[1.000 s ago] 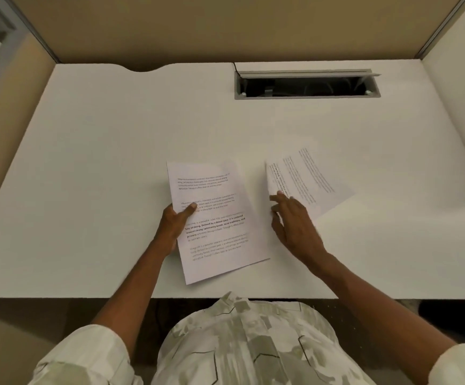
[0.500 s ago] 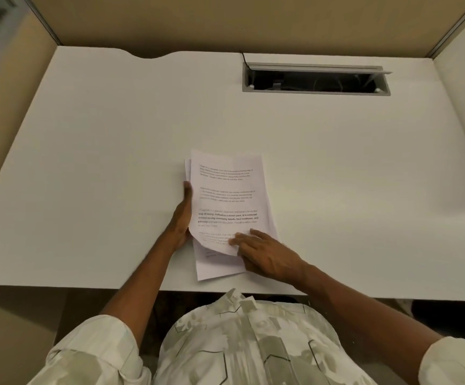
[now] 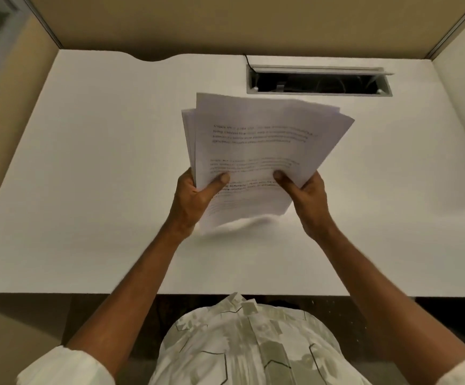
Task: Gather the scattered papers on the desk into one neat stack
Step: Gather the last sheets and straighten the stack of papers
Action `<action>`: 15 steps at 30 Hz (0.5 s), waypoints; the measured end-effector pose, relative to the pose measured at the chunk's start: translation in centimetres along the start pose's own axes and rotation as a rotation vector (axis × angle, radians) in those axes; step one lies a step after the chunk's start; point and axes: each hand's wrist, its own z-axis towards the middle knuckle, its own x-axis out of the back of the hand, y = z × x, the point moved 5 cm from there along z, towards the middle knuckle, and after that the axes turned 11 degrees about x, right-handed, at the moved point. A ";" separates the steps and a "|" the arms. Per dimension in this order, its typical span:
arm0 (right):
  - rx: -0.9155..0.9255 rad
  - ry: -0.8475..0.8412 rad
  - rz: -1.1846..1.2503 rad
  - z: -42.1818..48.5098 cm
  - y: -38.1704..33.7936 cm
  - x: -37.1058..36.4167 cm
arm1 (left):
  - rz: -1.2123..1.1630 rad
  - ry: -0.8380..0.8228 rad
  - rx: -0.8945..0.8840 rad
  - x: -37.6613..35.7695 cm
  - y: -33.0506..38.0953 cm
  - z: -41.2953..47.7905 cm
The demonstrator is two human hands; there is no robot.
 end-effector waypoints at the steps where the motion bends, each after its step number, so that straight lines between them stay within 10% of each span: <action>1: 0.042 0.017 0.027 0.4 -0.8 -0.5 | 0.009 0.003 -0.036 0.2 1.1 0.2; 15: -0.019 0.020 -0.029 -0.9 -0.4 -4.1 | 0.054 -0.057 0.008 2.4 0.2 1.7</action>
